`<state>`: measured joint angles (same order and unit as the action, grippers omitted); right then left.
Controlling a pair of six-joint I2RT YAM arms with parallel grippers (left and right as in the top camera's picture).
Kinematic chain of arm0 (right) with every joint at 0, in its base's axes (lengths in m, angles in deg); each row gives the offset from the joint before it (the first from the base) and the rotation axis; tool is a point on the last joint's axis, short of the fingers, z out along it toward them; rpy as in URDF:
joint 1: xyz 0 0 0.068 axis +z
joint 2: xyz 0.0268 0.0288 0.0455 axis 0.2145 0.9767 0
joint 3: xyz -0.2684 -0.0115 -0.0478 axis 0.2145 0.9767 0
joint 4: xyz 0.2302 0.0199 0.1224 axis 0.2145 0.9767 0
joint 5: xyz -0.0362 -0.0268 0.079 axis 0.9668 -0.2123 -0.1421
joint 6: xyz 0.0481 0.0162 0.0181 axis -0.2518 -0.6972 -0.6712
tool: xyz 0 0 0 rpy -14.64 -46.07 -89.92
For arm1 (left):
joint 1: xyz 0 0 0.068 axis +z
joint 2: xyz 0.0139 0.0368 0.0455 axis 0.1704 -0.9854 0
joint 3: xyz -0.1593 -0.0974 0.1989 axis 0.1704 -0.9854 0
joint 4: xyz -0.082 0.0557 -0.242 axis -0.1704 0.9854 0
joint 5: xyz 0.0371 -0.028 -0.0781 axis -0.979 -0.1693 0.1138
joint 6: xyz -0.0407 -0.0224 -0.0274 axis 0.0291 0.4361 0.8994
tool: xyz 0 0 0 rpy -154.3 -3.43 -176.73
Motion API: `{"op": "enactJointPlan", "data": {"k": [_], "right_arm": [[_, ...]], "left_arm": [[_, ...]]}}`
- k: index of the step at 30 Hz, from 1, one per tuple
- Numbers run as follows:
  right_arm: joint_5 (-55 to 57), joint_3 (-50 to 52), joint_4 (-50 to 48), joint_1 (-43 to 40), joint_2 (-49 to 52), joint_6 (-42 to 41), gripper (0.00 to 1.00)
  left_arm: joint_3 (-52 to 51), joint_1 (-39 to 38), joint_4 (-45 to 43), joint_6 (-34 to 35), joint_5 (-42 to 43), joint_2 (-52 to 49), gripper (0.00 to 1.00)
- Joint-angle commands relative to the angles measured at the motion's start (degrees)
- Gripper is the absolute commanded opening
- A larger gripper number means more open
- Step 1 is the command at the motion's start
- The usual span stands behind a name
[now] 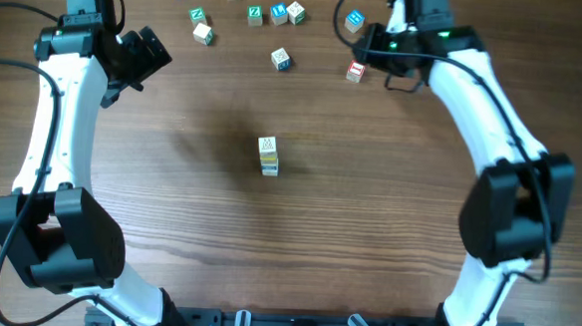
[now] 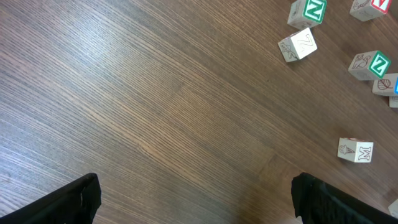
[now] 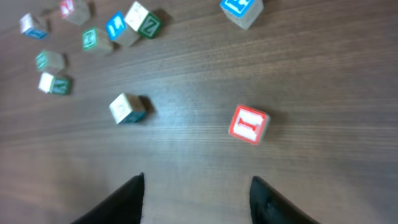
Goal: Form a tower
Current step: 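Move the right gripper to the red-bordered I block at the far right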
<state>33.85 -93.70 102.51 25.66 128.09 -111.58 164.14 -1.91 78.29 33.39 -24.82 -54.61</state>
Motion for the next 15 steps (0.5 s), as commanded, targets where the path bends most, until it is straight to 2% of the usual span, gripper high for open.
{"op": "enactJointPlan", "data": {"k": [1, 7, 12, 15], "right_arm": [[8.20, -1.16, -2.99, 1.73, 5.05, -1.05, 0.72], [14.47, -1.14, -8.37, 2.21, 10.16, -4.87, 0.75], [19.10, -1.14, -10.95, 2.21, 12.33, -4.90, 0.70], [19.08, -1.09, -11.65, 2.25, 13.14, -4.87, 0.64]], "left_arm": [[0.81, 0.11, 0.02, -0.44, -0.35, 1.14, 1.00], [0.81, 0.11, 0.02, -0.44, -0.35, 1.14, 1.00], [0.81, 0.11, 0.02, -0.44, -0.35, 1.14, 1.00], [0.81, 0.11, 0.02, -0.44, -0.35, 1.14, 1.00]]}}
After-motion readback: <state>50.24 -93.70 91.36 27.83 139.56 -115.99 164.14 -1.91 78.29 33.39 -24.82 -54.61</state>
